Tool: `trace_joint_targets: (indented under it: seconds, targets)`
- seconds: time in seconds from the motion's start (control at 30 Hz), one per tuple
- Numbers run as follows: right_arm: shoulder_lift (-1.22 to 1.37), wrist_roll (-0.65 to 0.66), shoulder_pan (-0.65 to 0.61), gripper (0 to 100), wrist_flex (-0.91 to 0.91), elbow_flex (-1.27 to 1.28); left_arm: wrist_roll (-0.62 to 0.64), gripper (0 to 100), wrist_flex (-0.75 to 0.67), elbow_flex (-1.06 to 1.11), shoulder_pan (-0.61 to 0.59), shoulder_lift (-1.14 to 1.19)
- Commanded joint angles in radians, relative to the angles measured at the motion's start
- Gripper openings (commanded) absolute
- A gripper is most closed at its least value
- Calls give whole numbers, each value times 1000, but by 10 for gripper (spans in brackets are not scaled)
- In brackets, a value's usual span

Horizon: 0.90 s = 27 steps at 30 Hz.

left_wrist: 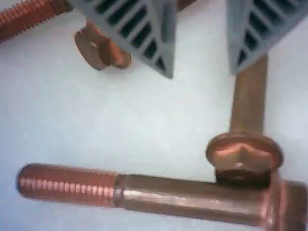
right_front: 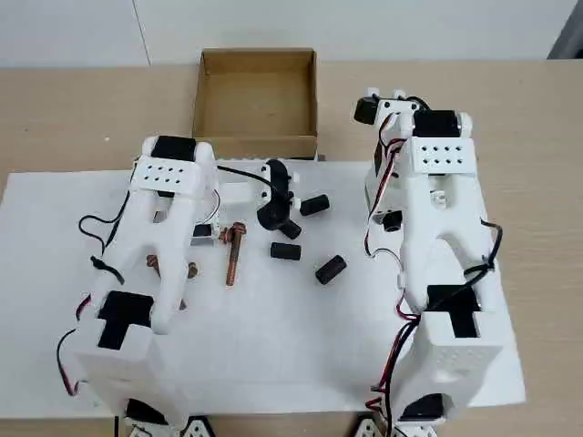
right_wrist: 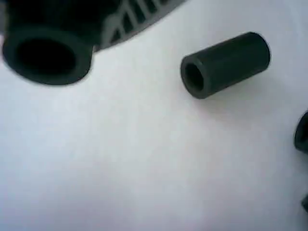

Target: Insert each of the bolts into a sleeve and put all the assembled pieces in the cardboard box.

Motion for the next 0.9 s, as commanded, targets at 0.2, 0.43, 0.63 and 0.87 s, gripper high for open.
trace_joint_targets:
  seconds: [0.2, 0.43, 0.63, 0.87]
  targets:
    - [-64, 11, 4, 7, -2, -6, -46, 82, -84, -41, -12, 92]
    - [-64, 11, 4, 7, -2, -6, -44, 83, -127, -44, -15, 97]
    - [-64, 6, 2, 6, -7, -6, -44, 83, -57, -151, -14, 107]
    - [-64, 5, 2, 6, -1, -6, -46, 83, -80, -162, -11, 164]
